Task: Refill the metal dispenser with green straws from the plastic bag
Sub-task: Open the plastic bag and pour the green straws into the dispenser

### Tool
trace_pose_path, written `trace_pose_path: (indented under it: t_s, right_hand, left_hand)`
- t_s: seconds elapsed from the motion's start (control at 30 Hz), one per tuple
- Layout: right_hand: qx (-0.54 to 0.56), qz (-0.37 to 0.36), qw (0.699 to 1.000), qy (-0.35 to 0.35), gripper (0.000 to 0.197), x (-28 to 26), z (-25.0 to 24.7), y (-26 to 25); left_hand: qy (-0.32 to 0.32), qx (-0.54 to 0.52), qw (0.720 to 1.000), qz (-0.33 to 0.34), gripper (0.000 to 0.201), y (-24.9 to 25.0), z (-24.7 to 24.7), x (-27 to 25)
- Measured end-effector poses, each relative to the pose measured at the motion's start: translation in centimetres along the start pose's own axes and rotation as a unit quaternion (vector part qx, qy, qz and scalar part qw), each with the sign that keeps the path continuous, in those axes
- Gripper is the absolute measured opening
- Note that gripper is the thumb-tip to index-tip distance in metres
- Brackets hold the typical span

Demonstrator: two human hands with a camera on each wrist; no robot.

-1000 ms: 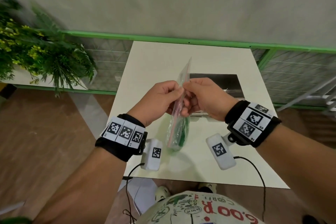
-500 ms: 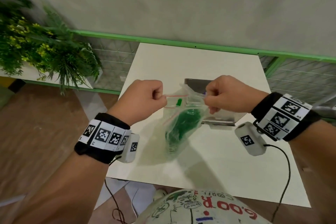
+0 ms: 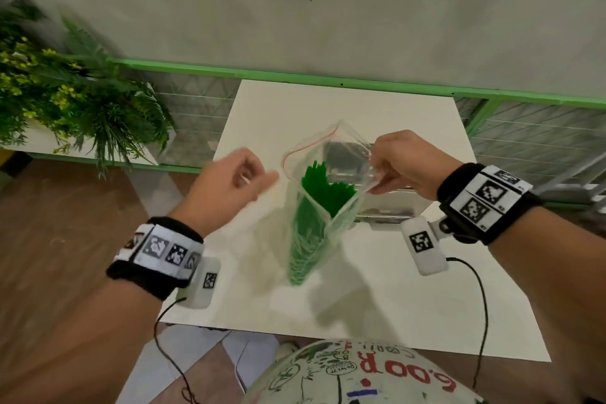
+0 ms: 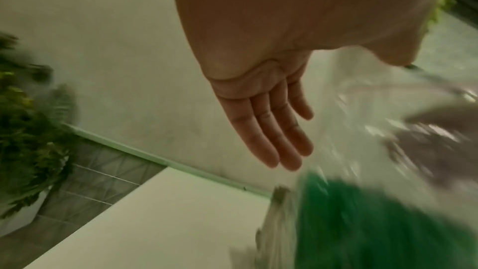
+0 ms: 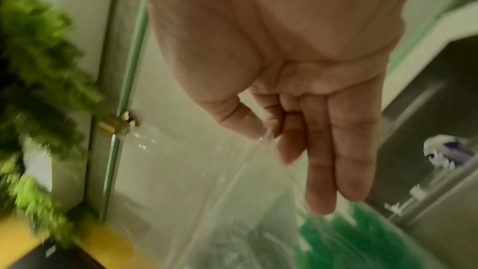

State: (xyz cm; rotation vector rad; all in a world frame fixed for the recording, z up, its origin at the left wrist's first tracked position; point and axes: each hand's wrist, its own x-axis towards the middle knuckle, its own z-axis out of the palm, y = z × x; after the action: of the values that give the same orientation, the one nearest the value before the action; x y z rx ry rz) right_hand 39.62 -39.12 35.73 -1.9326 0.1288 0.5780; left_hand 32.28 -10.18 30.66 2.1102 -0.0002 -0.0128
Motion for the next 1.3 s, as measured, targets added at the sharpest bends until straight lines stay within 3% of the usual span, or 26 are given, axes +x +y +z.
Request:
trace_pose_path:
  t_s: [0.07, 0.13, 0.2, 0.3, 0.33, 0.4, 0.47, 0.5, 0.57, 0.63, 0.7, 0.77, 0.83, 0.87, 1.0, 1.1, 1.2, 1.3]
  right_hand:
    - [0.085, 0.024, 0.995, -0.041, 0.014, -0.5, 0.8, -0.4]
    - [0.119, 0.031, 0.988, -0.095, 0.020, -1.0, 1.7, -0.5]
    - [0.169, 0.035, 0.973, -0.157, 0.025, -1.4, 2.4, -0.3]
    - [0.276, 0.038, 0.934, -0.222, 0.025, -2.1, 3.1, -0.3]
    - [0.290, 0.033, 0.926, -0.241, 0.020, -2.4, 3.2, -0.3]
    - [0.275, 0.009, 0.925, -0.262, 0.017, -2.8, 2.7, -0.1]
    - [0.170, -0.041, 0.962, -0.208, 0.016, -2.8, 1.8, 0.7]
    - [0.077, -0.079, 0.983, -0.148, 0.017, -2.6, 1.3, 1.3]
    - [-0.142, -0.134, 0.979, -0.059, 0.039, -2.1, 0.6, 2.9]
    - [-0.236, -0.124, 0.960, -0.089, 0.082, -2.3, 1.5, 4.4]
    - [-0.208, -0.134, 0.957, -0.150, 0.098, -2.6, 3.6, 5.7]
    - [-0.131, -0.147, 0.966, -0.165, 0.079, -2.4, 5.7, 6.3]
    - [-0.036, -0.146, 0.980, -0.132, 0.063, -2.0, 6.7, 6.3]
    - [0.003, -0.143, 0.985, -0.099, 0.060, -1.7, 6.6, 6.5]
    - [0.097, -0.117, 0.988, 0.017, 0.057, -0.8, 5.3, 7.7]
    - [0.146, -0.103, 0.981, 0.073, 0.059, -1.1, 5.1, 8.3]
    - [0.089, -0.119, 0.989, 0.023, 0.068, -1.5, 5.6, 8.9]
    - [-0.036, -0.105, 0.991, -0.078, 0.067, -2.0, 6.6, 9.2]
  left_hand:
    - [-0.130, 0.093, 0.987, -0.034, 0.079, -0.8, 1.7, -1.7]
    - [-0.195, 0.109, 0.973, -0.048, 0.103, -0.9, 3.5, -2.9]
    - [-0.202, 0.025, 0.979, -0.021, 0.124, -0.2, 4.9, -3.3]
    - [-0.170, -0.004, 0.985, 0.013, 0.133, 0.6, 6.1, -3.1]
    - [-0.145, 0.008, 0.989, 0.005, 0.129, 0.5, 6.3, -2.9]
    - [-0.097, -0.025, 0.995, -0.020, 0.097, -0.4, 6.2, -2.4]
    - [-0.071, -0.087, 0.993, -0.041, 0.049, -1.0, 5.3, -1.6]
    - [-0.053, -0.103, 0.991, -0.060, 0.041, -1.0, 4.7, -1.3]
    - [-0.026, -0.133, 0.985, -0.107, 0.049, -0.6, 3.8, -0.7]
    - [-0.042, -0.152, 0.984, -0.085, 0.043, 0.2, 3.4, -0.4]
    - [-0.078, -0.185, 0.979, -0.018, 0.032, 1.9, 4.0, -0.5]
    - [-0.072, -0.255, 0.964, 0.032, 0.022, 3.9, 5.2, -0.9]
    - [-0.042, -0.349, 0.935, 0.052, 0.016, 4.7, 6.0, -0.7]
    - [-0.017, -0.363, 0.930, 0.051, 0.022, 4.6, 6.0, -0.4]
    - [0.065, -0.288, 0.955, 0.011, 0.055, 0.9, 4.0, 0.1]
    - [-0.008, -0.227, 0.972, -0.051, 0.095, -1.7, 3.8, -1.3]
    - [-0.154, -0.169, 0.965, -0.128, 0.110, -2.5, 6.0, -2.5]
    - [-0.149, -0.186, 0.957, -0.164, 0.100, -2.7, 8.1, -2.2]
